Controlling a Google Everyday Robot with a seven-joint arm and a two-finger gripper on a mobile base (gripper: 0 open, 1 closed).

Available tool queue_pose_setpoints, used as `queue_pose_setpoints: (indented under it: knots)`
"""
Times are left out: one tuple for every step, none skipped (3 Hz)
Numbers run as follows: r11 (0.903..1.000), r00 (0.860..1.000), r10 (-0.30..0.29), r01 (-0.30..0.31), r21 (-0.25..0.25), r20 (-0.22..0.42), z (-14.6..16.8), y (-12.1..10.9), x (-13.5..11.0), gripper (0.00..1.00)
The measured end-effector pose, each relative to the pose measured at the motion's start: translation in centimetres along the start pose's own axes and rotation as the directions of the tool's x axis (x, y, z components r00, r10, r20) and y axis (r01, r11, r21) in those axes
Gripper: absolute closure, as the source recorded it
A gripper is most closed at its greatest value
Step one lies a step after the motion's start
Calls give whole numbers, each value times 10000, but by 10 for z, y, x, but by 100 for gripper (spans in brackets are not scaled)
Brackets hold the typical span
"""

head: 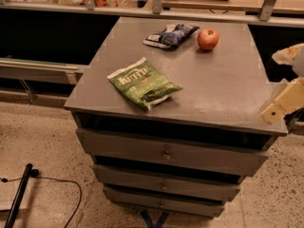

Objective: Move green jalapeno chip bag near blue chip bag

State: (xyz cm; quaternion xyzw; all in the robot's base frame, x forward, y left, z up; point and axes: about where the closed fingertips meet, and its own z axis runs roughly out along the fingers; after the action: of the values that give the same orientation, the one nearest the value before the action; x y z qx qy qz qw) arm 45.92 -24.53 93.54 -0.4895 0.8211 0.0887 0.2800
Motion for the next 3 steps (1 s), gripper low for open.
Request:
queue_pose_setpoints:
  knots:
    - [9945, 9665, 724, -512, -915, 2463, 36, 8, -20, 0]
    - [9908, 9475, 665, -256, -1331, 3127, 55, 16, -36, 0]
    - [9935, 9625, 800, -560, -987, 2593, 85, 25, -56, 0]
